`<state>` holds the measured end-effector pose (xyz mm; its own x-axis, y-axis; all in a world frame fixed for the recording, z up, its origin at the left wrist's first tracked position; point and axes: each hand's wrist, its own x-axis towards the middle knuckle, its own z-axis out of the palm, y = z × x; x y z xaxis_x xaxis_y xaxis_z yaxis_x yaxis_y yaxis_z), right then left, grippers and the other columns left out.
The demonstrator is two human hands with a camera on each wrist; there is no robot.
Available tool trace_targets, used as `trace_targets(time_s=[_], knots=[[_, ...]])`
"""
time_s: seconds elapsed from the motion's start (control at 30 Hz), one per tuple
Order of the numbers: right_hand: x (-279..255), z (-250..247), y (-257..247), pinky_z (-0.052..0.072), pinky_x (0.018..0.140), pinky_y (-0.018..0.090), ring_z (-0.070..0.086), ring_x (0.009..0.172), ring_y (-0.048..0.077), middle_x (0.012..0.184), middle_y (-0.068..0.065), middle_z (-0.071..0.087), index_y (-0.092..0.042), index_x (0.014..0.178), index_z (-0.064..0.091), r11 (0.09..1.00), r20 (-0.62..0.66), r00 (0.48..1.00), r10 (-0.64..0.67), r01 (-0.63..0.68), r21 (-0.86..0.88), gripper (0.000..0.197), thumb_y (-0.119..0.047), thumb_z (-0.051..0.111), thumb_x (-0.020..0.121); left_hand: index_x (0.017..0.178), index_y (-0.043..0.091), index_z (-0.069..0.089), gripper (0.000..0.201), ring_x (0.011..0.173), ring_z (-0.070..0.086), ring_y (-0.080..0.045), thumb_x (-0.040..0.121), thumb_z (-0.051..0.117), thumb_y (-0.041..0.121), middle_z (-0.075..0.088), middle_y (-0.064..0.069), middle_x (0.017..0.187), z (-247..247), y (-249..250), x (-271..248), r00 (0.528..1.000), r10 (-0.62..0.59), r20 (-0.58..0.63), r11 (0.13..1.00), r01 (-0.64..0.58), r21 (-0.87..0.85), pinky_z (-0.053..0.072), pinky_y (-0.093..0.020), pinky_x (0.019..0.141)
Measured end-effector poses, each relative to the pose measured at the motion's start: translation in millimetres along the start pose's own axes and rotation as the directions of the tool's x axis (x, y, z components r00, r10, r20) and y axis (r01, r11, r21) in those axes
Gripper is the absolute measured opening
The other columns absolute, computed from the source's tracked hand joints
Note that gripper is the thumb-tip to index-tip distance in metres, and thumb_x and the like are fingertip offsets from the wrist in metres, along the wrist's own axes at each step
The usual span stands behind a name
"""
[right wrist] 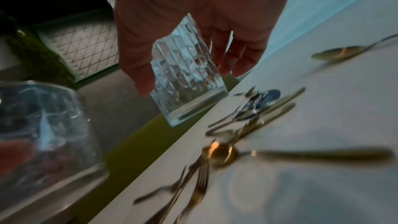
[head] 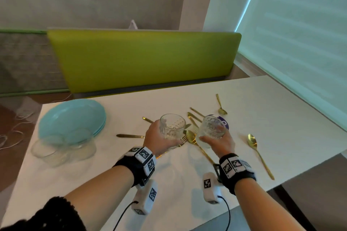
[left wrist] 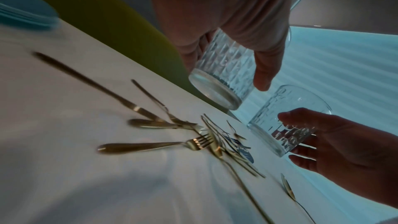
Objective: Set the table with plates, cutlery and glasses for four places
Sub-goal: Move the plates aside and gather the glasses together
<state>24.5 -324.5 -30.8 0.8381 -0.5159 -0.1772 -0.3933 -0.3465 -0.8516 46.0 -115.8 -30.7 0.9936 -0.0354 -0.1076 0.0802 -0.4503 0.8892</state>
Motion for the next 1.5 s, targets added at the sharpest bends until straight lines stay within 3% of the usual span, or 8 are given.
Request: trace_targets(time_s=[0.17,0.3,0.63,0.8,1.03,1.5], knots=[[-66.3,64.8,-4.4,0.045,0.095,0.029,0.058,0.110,0.021,0.118,0.003,0.062,-0.018,0.126,0.051,0.995,0.169,0.985,-0.019,0.035,-0.089,0.079,-0.027,0.088,0.057,0.132,0.009,0.045,0.090,0.124,0.051,-0.019,0.056,0.090,0.025,0.051,-0.006,0.136,-54.9,-49.2,-47.5,0.993,-0.067,-0.095,0.998,0.068,0.009,0.037,-0.020,0.094],[-104.5,109.3,-11.9,0.044,0.096,0.028,0.057,0.112,0.020,0.122,0.003,0.060,-0.018,0.128,0.049,0.986,0.299,0.954,-0.036,0.083,-0.144,0.082,-0.028,0.088,0.057,0.131,0.010,0.046,0.090,0.122,0.051,-0.021,0.054,0.089,0.030,0.055,-0.006,0.131,-95.3,-88.1,-73.5,0.982,-0.121,-0.147,0.988,0.134,0.076,0.040,-0.029,0.100],[-160.8,187.5,-25.2,0.044,0.096,0.027,0.054,0.115,0.019,0.121,0.002,0.059,-0.021,0.130,0.046,0.947,0.502,0.862,-0.069,0.214,-0.239,0.085,-0.031,0.087,0.056,0.138,0.008,0.041,0.096,0.128,0.049,-0.024,0.056,0.090,0.024,0.051,-0.010,0.139,-163.3,-158.9,-119.7,0.914,-0.283,-0.292,0.954,0.299,0.010,0.037,-0.032,0.106],[-177.2,212.2,-28.7,0.043,0.095,0.026,0.052,0.116,0.019,0.123,0.003,0.058,-0.022,0.131,0.044,0.921,0.561,0.824,-0.080,0.277,-0.275,0.086,-0.032,0.086,0.057,0.138,0.009,0.041,0.096,0.128,0.048,-0.025,0.056,0.090,0.023,0.050,-0.010,0.139,-180.6,-177.8,-127.0,0.870,-0.334,-0.361,0.935,0.355,-0.011,0.037,-0.032,0.105],[-187.7,232.2,-34.3,0.044,0.097,0.027,0.051,0.117,0.021,0.125,0.005,0.056,-0.022,0.132,0.043,0.903,0.594,0.800,-0.090,0.317,-0.289,0.087,-0.033,0.085,0.057,0.139,0.009,0.040,0.097,0.130,0.047,-0.026,0.056,0.090,0.021,0.049,-0.010,0.140,-193.1,-189.5,-127.6,0.844,-0.386,-0.372,0.916,0.398,-0.047,0.036,-0.033,0.106],[-190.4,244.1,-39.7,0.040,0.095,0.022,0.048,0.120,0.018,0.127,0.004,0.054,-0.021,0.134,0.042,0.919,0.602,0.795,-0.078,0.291,-0.266,0.086,-0.030,0.085,0.060,0.142,0.011,0.037,0.094,0.133,0.044,-0.025,0.061,0.086,0.012,0.047,-0.009,0.144,-202.8,-191.1,-124.8,0.820,-0.442,-0.364,0.895,0.428,-0.123,0.034,-0.032,0.108]])
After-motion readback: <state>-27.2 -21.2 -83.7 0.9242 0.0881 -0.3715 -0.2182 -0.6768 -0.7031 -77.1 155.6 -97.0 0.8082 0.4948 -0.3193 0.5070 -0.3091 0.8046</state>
